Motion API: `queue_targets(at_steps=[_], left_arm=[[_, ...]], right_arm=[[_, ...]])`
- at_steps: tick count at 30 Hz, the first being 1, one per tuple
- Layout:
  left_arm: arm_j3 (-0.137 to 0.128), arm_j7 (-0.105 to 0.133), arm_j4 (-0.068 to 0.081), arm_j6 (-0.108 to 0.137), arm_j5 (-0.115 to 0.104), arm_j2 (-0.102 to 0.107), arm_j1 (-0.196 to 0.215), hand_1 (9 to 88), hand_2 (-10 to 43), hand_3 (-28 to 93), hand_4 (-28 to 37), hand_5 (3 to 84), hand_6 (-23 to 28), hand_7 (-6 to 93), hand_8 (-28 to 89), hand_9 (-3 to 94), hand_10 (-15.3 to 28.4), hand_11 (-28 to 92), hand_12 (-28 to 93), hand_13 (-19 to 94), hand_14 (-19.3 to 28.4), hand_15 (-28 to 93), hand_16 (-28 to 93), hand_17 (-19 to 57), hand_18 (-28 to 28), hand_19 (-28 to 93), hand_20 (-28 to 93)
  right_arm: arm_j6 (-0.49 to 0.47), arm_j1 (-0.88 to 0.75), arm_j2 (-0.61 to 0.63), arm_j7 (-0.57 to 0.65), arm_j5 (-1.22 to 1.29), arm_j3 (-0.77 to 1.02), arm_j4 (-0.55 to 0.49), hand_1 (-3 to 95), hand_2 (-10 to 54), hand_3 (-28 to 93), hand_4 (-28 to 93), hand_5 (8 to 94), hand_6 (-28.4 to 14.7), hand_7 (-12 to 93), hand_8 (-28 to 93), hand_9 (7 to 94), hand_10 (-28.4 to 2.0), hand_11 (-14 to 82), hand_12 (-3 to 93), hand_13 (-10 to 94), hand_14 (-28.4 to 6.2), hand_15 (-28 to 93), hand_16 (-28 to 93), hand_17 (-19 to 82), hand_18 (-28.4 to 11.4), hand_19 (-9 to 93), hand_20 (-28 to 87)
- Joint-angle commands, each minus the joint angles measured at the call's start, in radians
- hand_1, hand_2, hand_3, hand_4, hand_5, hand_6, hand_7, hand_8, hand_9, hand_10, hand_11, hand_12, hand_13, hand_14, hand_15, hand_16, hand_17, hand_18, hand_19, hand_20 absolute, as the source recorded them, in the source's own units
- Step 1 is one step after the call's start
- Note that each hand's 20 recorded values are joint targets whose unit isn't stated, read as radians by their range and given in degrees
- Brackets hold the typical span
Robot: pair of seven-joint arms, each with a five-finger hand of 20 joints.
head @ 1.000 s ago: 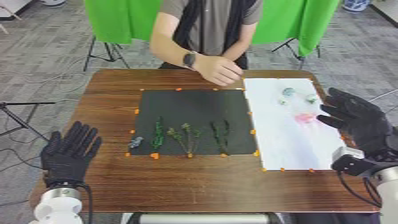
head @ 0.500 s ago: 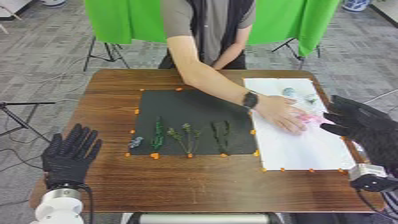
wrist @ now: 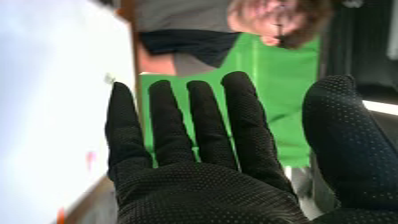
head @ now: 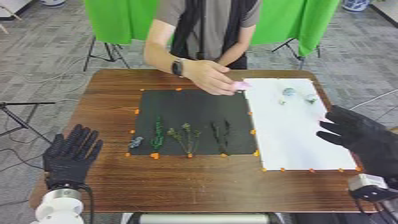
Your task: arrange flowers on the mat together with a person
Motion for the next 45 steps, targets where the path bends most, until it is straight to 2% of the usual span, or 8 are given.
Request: queue_targets(at_steps=[1, 10, 17, 21, 29, 34, 39, 45], left_arm=[[0.005, -0.01, 0.004, -0.002, 0.003, -0.006, 0.009, 26.7, 18.0, 75, -28.3, 51.5, 8.5, 12.7, -11, 46.4, 14.4, 20, 5, 36, 16.0, 32, -9, -3.3, 17.2, 45, 8], [0.002, 0.0, 0.001, -0.015, 0.005, -0.008, 0.015, 26.7, 17.9, 75, -28.3, 51.6, 8.5, 12.7, -11, 46.5, 14.3, 20, 5, 36, 16.0, 32, -9, -3.4, 17.2, 45, 8], [0.0, 0.006, 0.004, -0.042, 0.017, 0.0, 0.016, 26.4, 17.5, 75, -28.3, 51.1, 8.5, 12.4, -11, 46.1, 14.2, 19, 5, 36, 16.0, 31, -9, -3.4, 17.2, 44, 8], [0.001, 0.004, 0.009, -0.058, 0.039, 0.003, 0.007, 26.0, 17.2, 74, -28.3, 50.8, 8.4, 12.0, -11, 45.7, 14.2, 19, 5, 35, 15.8, 31, -9, -3.5, 17.2, 44, 8], [0.02, -0.006, 0.018, -0.071, 0.053, 0.008, -0.014, 25.5, 17.2, 74, -28.3, 50.4, 8.3, 11.7, -10, 45.2, 14.0, 18, 5, 35, 15.7, 30, -8, -3.5, 16.9, 43, 8], [0.027, -0.003, 0.02, -0.078, 0.053, 0.011, -0.017, 25.5, 17.0, 74, -28.3, 50.2, 8.3, 11.6, -10, 45.0, 14.1, 18, 5, 35, 15.6, 30, -8, -3.6, 16.9, 43, 8], [0.022, 0.0, 0.019, -0.082, 0.054, 0.013, -0.017, 25.4, 17.0, 74, -28.3, 50.1, 8.3, 11.6, -10, 44.9, 14.1, 18, 5, 35, 15.6, 30, -8, -3.6, 17.0, 43, 8], [0.024, 0.005, 0.014, -0.071, 0.053, 0.006, -0.013, 25.3, 16.8, 75, -28.3, 49.6, 8.3, 11.6, -10, 44.0, 13.9, 18, 5, 35, 15.6, 30, -8, -3.6, 17.0, 43, 8]], right_arm=[[0.376, 0.043, 0.384, -0.001, -0.008, -0.308, -0.011, 21.2, 9.4, 80, -25, 42.1, -3.0, 12, -10, 39.3, -13.2, 3.9, 11.0, 32, -15.1, 9, 17, 10, -19.4, 36, 14], [0.377, 0.06, 0.392, -0.047, -0.02, -0.319, -0.007, 21.1, 9.2, 80, -25, 42.2, -3.0, 12, -10, 39.3, -13.2, 3.9, 11.0, 32, -14.7, 9, 17, 10, -18.7, 35, 13], [0.395, 0.057, 0.404, -0.131, -0.101, -0.32, -0.006, 21.8, 4.6, 82, -25, 43.9, -2.4, 13, -11, 41.0, -12.2, 4.2, 10.3, 31, -10.2, 8, 12, 16, -9.1, 21, 9], [0.407, 0.066, 0.417, -0.167, -0.271, -0.304, -0.007, 23.6, -0.7, 83, -26, 45.2, -1.7, 15, -12, 42.1, -11.7, 4.8, 10.1, 31, -9.0, 9, 9, 17, -7.4, 17, 9], [0.426, 0.112, 0.483, -0.14, -0.704, -0.264, 0.004, 24.7, -4.9, 83, -26, 44.3, -1.6, 16, -13, 39.8, -11.7, 4.2, 9.9, 27, -8.8, 8, 6, 15, -8.5, 17, 10], [0.517, 0.165, 0.542, -0.024, -0.963, -0.338, 0.013, 25.7, -6.1, 83, -26, 42.1, -1.9, 15, -12, 37.1, -11.9, 3.7, 10.0, 25, -8.9, 7, 6, 14, -8.6, 17, 9], [0.367, 0.264, 0.606, 0.17, -1.241, -0.416, 0.062, 28.0, -6.8, 81, -26, 36.4, -3.0, 15, -11, 32.3, -13.1, 2.9, 10.5, 24, -13.1, 7, 7, 13, -11.8, 23, 10], [0.351, 0.441, 0.656, 0.305, -1.249, -0.576, 0.214, 29.4, -6.9, 80, -26, 31.3, -5.6, 12, -10, 26.8, -17.6, 2.0, 11.6, 23, -15.8, 5, 10, 11, -14.2, 31, 9]])
